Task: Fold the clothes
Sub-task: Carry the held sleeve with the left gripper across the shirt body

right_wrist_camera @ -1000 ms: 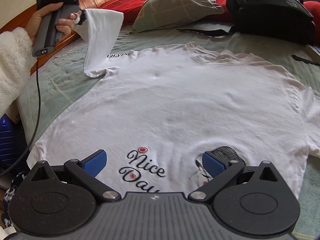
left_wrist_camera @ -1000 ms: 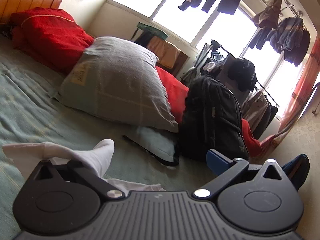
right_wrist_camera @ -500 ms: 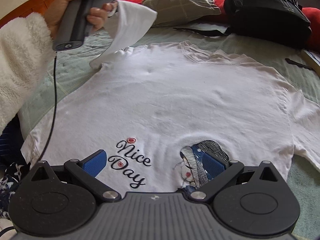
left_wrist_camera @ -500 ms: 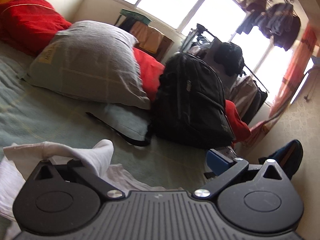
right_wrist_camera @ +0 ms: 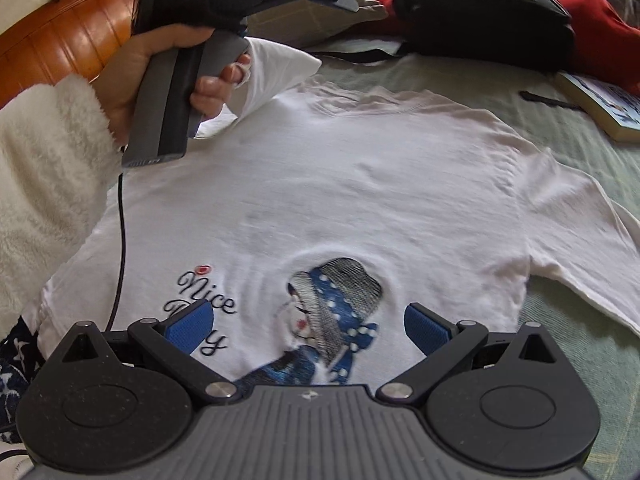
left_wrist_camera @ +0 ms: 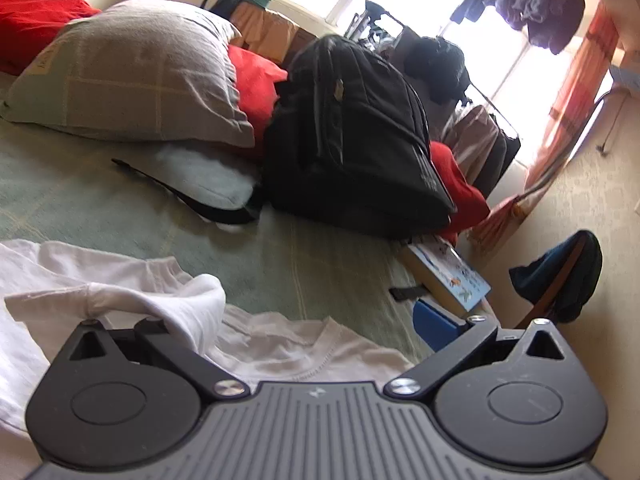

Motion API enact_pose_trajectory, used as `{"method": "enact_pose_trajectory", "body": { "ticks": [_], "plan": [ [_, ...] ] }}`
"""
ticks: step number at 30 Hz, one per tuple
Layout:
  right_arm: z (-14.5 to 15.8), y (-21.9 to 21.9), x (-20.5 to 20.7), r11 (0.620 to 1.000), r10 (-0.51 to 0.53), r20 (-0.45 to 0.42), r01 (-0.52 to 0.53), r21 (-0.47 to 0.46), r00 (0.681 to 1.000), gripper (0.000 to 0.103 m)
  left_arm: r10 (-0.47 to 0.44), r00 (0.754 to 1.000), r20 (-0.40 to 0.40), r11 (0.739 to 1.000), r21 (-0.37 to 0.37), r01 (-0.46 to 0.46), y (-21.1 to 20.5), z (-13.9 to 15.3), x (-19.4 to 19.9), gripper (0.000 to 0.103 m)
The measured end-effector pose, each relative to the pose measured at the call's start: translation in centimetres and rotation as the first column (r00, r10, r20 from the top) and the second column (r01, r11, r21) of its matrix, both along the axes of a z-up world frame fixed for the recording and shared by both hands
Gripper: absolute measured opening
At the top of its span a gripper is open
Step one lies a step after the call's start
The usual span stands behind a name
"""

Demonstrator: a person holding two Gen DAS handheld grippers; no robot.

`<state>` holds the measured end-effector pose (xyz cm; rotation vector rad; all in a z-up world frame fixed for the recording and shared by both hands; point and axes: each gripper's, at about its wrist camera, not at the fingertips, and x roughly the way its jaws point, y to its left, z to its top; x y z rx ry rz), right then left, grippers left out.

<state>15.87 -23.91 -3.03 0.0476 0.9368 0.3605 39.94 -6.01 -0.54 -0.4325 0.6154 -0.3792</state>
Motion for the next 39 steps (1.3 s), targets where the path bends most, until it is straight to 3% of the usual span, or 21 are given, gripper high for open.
{"method": "enact_pose_trajectory", "body": {
  "ticks": [14,20,24,29,39],
  "plan": [
    [-0.6,-1.5,0.2,0.998,-0.056,-0.019,0.056,-0.005,0.998,0.103,-0.187,0.982,0.011,0.975,0.124,0.184,-5.0,-0.6,-1.6,0.102],
    [-0.8,-1.7,0.2,0.998,-0.063,-0.025,0.062,-0.002,0.998,0.103,-0.269,0.963,-0.001,0.95,0.164,0.266,-6.8,-1.1,-2.8,0.102],
    [-0.8,-1.8,0.1,0.997,-0.071,-0.028,0.071,-0.004,0.997,0.103,-0.354,0.935,-0.004,0.913,0.214,0.347,-8.1,-1.5,-3.4,0.102],
    [-0.9,-1.9,0.1,0.997,-0.079,-0.029,0.078,-0.007,0.996,0.103,-0.394,0.919,-0.034,0.887,0.249,0.389,-9.1,-3.0,-4.2,0.102],
    [-1.2,-2.1,-0.2,0.995,-0.103,-0.039,0.103,-0.004,0.994,0.103,-0.412,0.91,-0.051,0.875,0.255,0.411,-9.5,-3.4,-4.5,0.102]
  ]
}}
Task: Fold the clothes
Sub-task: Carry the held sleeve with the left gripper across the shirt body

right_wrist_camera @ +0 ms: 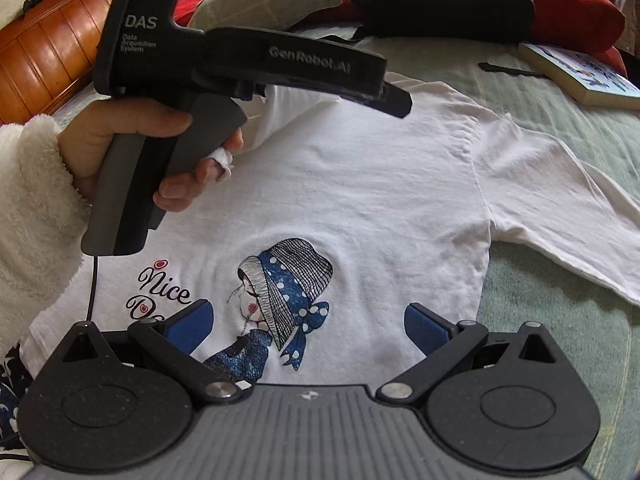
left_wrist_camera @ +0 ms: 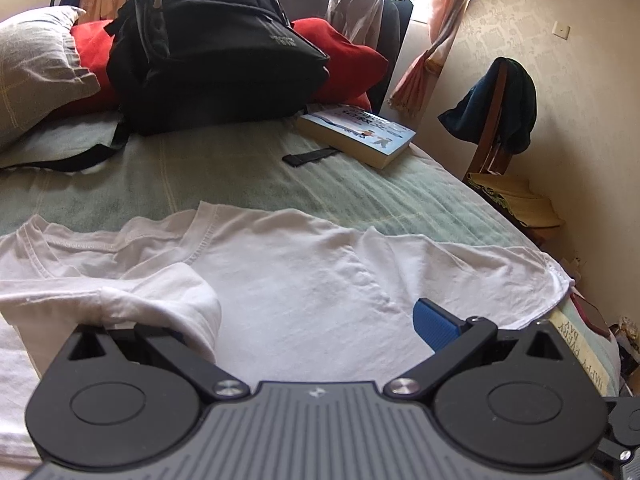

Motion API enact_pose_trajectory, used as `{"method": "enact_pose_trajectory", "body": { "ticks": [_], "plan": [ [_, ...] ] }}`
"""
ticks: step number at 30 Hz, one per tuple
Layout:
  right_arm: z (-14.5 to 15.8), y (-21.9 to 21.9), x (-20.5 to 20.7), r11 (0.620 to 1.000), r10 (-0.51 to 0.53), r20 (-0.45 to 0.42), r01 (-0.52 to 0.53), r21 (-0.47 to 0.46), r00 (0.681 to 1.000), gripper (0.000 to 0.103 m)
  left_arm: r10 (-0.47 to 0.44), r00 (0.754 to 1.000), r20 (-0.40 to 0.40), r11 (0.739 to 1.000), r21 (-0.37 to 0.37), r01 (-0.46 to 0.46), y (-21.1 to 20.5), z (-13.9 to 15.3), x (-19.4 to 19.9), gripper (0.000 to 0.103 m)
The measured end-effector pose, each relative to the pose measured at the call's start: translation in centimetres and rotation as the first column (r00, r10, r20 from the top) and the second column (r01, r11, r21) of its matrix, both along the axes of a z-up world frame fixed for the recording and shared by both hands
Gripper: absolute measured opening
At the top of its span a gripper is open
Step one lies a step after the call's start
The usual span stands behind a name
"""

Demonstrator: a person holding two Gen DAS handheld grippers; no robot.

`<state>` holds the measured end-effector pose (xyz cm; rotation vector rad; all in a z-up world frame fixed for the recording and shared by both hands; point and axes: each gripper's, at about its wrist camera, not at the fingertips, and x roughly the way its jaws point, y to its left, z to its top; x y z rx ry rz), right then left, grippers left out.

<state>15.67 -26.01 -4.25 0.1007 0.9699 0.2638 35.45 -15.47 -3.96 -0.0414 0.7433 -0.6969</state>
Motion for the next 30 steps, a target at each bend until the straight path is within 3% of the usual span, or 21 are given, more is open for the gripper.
{"method": "enact_pose_trajectory", "body": {
  "ticks": [8,10,12,16,21,25,27,30],
  "plan": [
    [-0.2,-0.5,-0.2,1.0,-0.026,-0.001,0.026,0.007,1.0,0.103,-0.046,0.999,-0.026,0.998,0.035,0.047,-0.5,-2.0,-0.7,0.102],
    [-0.2,-0.7,-0.2,0.999,-0.033,0.0,0.033,0.011,0.999,0.103,-0.05,0.997,-0.051,0.999,0.0,0.05,0.1,-2.1,-0.7,0.102],
    [-0.3,-0.9,-0.3,0.999,-0.041,0.001,0.041,0.014,0.999,0.103,-0.055,0.992,-0.113,0.996,-0.081,0.046,1.3,-2.0,-0.5,0.102],
    [-0.4,-1.4,-0.3,0.998,-0.056,0.002,0.056,0.02,0.998,0.103,-0.079,0.963,-0.257,0.964,-0.265,0.008,5.0,-1.9,-0.3,0.102],
    [-0.5,-1.8,-0.1,0.996,-0.075,0.004,0.075,0.046,0.997,0.103,0.029,0.946,-0.322,0.933,-0.331,-0.141,8.6,-2.5,0.7,0.102],
    [-0.5,-1.8,-0.1,0.996,-0.079,0.006,0.079,0.052,0.997,0.103,0.115,0.901,-0.419,0.868,-0.398,-0.296,10.0,-4.0,2.3,0.102],
    [-0.5,-1.9,-0.3,0.995,-0.079,0.007,0.078,0.056,0.997,0.103,0.142,0.904,-0.403,0.854,-0.412,-0.318,9.6,-3.7,2.6,0.102],
    [-0.5,-1.9,-0.3,0.995,-0.084,0.005,0.084,0.05,0.996,0.103,0.137,0.94,-0.312,0.873,-0.411,-0.263,8.1,-2.3,2.5,0.102]
  ]
}}
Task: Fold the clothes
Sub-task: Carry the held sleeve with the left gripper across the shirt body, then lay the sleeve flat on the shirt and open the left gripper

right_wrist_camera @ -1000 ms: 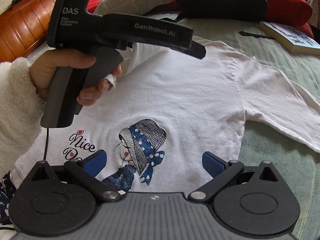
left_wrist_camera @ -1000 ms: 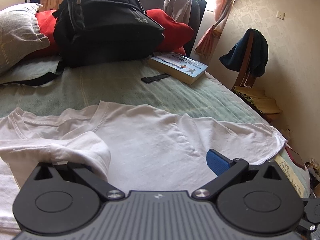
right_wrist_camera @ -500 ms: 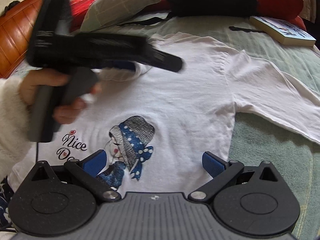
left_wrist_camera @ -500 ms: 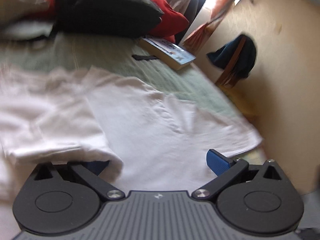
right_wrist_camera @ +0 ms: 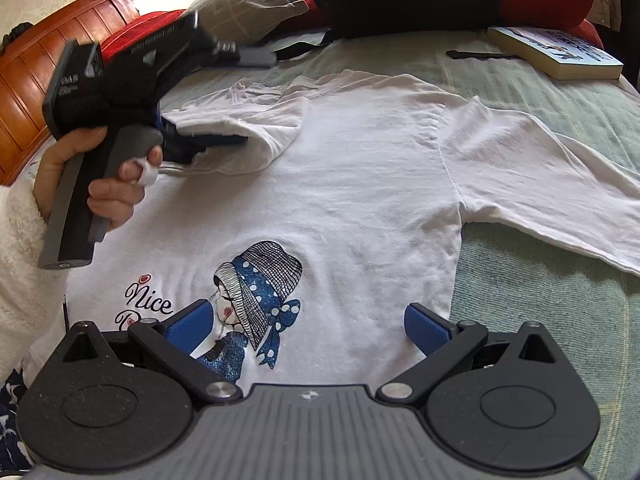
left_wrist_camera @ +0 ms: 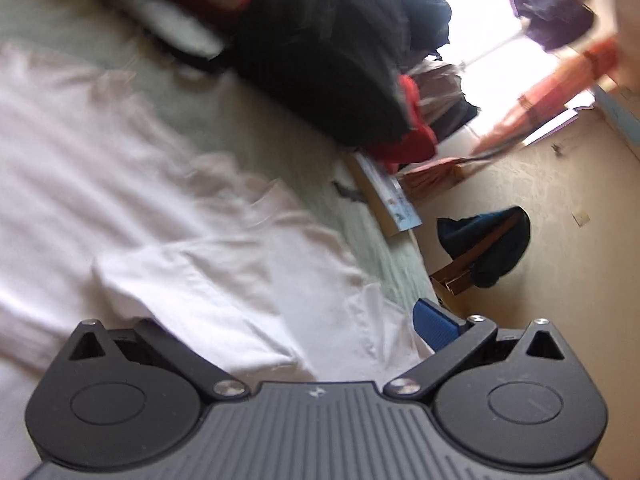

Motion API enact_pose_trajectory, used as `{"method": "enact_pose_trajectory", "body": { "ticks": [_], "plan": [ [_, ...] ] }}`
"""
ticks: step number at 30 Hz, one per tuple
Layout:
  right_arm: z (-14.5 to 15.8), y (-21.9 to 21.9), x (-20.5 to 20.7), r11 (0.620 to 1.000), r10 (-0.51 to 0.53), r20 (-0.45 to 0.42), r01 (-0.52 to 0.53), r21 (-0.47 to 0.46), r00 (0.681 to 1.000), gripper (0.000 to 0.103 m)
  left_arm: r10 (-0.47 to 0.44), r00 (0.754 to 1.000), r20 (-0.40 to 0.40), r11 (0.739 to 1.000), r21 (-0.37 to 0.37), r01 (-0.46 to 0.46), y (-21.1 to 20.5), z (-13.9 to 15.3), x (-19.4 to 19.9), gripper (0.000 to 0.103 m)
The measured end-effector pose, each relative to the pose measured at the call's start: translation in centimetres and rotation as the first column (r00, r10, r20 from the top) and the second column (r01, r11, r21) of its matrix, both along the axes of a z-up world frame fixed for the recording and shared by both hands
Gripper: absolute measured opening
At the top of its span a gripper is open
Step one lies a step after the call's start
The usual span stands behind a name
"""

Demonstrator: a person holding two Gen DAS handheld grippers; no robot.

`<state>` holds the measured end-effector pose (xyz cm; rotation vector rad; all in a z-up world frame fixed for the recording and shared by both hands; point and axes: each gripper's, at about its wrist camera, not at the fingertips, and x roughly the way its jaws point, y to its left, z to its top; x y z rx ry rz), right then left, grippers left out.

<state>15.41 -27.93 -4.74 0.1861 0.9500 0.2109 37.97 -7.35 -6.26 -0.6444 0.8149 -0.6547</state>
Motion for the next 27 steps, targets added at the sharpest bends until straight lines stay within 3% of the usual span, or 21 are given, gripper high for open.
{"method": "enact_pose_trajectory", "body": {
  "ticks": [5,10,15,21,24,27],
  "plan": [
    [-0.1,0.0,0.0,1.0,-0.005,-0.004,0.005,0.001,1.0,0.103,-0.125,0.978,0.167,0.991,0.069,0.115,-3.2,2.0,-1.0,0.102],
    [0.0,-0.2,-0.1,1.0,-0.016,-0.006,0.016,-0.004,1.0,0.103,-0.261,0.951,0.168,0.964,0.09,0.249,-5.4,2.2,-1.5,0.102],
    [0.0,-0.4,0.0,0.999,-0.036,-0.01,0.036,-0.008,0.999,0.103,-0.319,0.929,0.189,0.947,0.092,0.306,-6.8,2.9,-1.5,0.102],
    [0.3,-0.5,-0.2,0.999,-0.042,0.001,0.042,-0.018,0.999,0.103,-0.309,0.927,0.211,0.945,0.183,0.273,-4.2,3.9,-2.7,0.102],
    [0.7,-0.5,0.2,0.999,-0.039,0.015,0.039,-0.021,0.999,0.103,-0.275,0.93,0.242,0.936,0.29,0.202,-0.7,4.4,-3.8,0.102],
    [1.0,-0.5,0.5,0.999,-0.036,0.029,0.036,-0.025,0.999,0.103,-0.218,0.93,0.296,0.899,0.431,0.074,3.5,4.3,-5.0,0.102]
  ]
}}
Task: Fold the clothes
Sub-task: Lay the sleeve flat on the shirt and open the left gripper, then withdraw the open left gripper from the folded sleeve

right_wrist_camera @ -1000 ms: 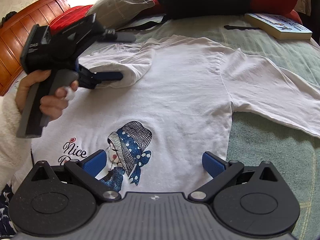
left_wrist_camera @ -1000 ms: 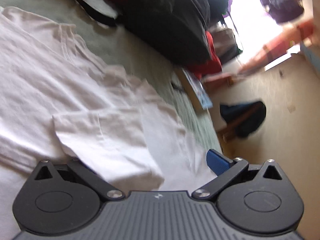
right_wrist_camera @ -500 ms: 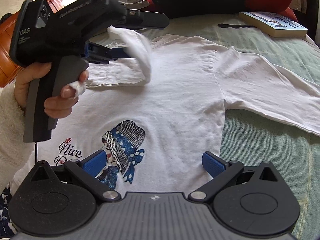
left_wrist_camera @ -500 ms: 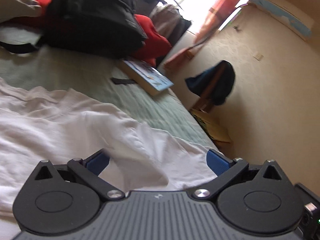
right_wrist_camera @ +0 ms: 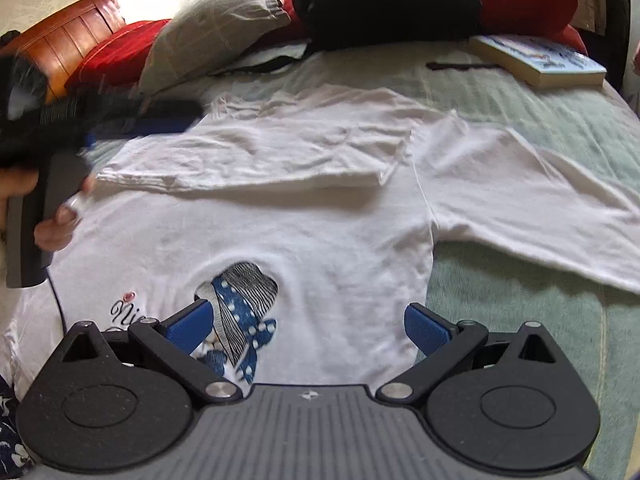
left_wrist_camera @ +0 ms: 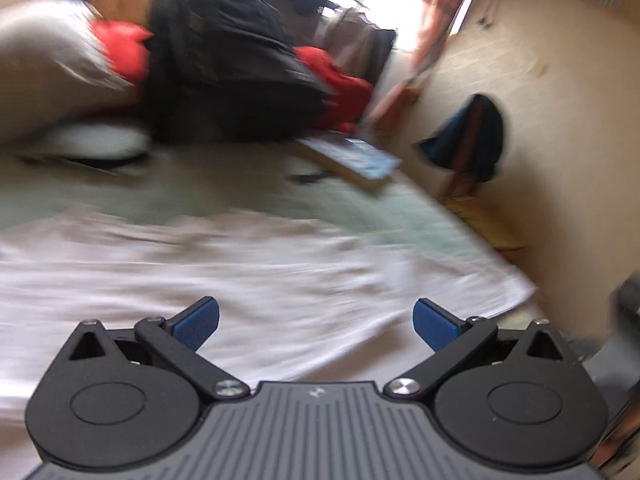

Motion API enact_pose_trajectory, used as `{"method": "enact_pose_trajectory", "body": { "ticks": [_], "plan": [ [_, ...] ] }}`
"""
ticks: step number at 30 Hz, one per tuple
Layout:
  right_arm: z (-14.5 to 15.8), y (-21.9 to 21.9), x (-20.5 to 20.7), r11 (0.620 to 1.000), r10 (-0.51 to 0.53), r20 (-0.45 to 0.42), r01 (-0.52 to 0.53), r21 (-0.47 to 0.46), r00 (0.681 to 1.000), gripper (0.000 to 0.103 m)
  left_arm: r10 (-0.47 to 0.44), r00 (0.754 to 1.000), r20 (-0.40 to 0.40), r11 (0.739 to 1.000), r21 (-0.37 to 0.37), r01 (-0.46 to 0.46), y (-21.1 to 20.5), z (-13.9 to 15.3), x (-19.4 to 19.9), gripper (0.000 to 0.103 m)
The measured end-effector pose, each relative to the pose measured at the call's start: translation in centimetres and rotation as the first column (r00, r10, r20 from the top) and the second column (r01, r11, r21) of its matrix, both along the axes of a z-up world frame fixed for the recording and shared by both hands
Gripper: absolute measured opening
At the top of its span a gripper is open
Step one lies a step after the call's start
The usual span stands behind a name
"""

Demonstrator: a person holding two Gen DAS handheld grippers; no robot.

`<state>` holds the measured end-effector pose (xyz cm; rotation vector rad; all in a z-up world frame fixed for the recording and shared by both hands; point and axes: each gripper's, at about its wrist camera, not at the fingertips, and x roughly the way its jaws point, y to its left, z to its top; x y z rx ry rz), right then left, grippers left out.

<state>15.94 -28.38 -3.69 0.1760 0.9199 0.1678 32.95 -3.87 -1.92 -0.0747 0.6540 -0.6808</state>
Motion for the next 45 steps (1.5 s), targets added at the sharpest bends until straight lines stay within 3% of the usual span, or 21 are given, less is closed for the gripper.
{"method": "enact_pose_trajectory", "body": {
  "ticks": [2,4,7,9,12,16,19,21,24,27,33,35,37,40,45],
  "plan": [
    [0.2,0.2,0.2,1.0,0.003,0.007,-0.003,0.002,1.0,0.103,0.072,0.996,0.044,0.994,0.081,-0.075,2.9,-0.8,-0.3,0.102],
    [0.2,0.5,0.6,1.0,0.01,0.005,-0.01,0.003,1.0,0.103,0.135,0.991,0.027,0.983,0.12,-0.137,5.5,-2.0,0.1,0.102],
    [0.1,1.4,1.2,1.0,0.021,-0.003,-0.021,-0.006,1.0,0.103,0.246,0.968,-0.056,0.964,0.114,-0.239,9.1,-4.3,1.1,0.102],
    [0.0,2.0,1.6,1.0,0.029,-0.008,-0.029,-0.011,1.0,0.103,0.305,0.947,-0.098,0.952,0.06,-0.3,11.6,-5.6,1.1,0.102],
    [-0.1,2.5,2.0,0.999,0.041,-0.016,-0.041,-0.015,0.999,0.103,0.3,0.947,-0.116,0.953,-0.008,-0.303,13.1,-5.1,0.4,0.102],
    [-0.2,2.9,3.0,0.999,0.038,-0.024,-0.039,-0.032,0.999,0.103,0.272,0.961,-0.055,0.961,-0.033,-0.274,12.4,-2.9,1.3,0.102],
    [0.0,3.5,3.6,0.999,0.038,-0.019,-0.039,-0.034,0.999,0.103,0.256,0.965,-0.048,0.965,-0.047,-0.258,11.3,-3.0,3.5,0.102],
    [0.1,3.8,3.8,0.999,0.041,-0.019,-0.041,-0.034,0.999,0.103,0.294,0.952,-0.08,0.955,-0.019,-0.297,11.2,-4.2,5.2,0.102],
    [-0.1,3.9,3.7,0.998,0.04,-0.028,-0.041,-0.041,0.999,0.103,0.415,0.905,-0.096,0.91,0.062,-0.41,12.4,-5.8,6.0,0.102],
    [-0.5,3.3,4.0,0.999,0.019,-0.039,-0.021,-0.044,0.999,0.103,0.454,0.884,-0.108,0.891,0.047,-0.452,14.3,-5.3,5.5,0.102],
    [-0.7,3.2,4.8,0.999,-0.004,-0.047,0.002,-0.038,0.999,0.103,0.379,0.923,-0.059,0.923,-0.053,-0.382,14.3,-2.6,6.7,0.102],
    [-0.4,3.6,4.7,0.999,0.007,-0.041,-0.009,-0.038,0.999,0.103,0.336,0.938,-0.086,0.936,-0.075,-0.343,13.4,-3.0,8.0,0.102],
    [-0.3,3.9,4.4,0.999,0.008,-0.04,-0.01,-0.041,0.999,0.103,0.347,0.93,-0.12,0.934,-0.042,-0.354,12.8,-4.2,9.1,0.102],
    [-0.1,3.6,3.9,0.999,-0.015,-0.043,0.013,-0.046,0.999,0.103,0.414,0.898,-0.147,0.91,0.043,-0.412,12.6,-5.6,9.8,0.101],
    [0.4,3.0,3.4,0.997,-0.057,-0.031,0.055,-0.055,0.998,0.103,0.409,0.911,-0.052,0.911,0.086,-0.404,13.1,-2.0,7.3,0.101]
  ]
}}
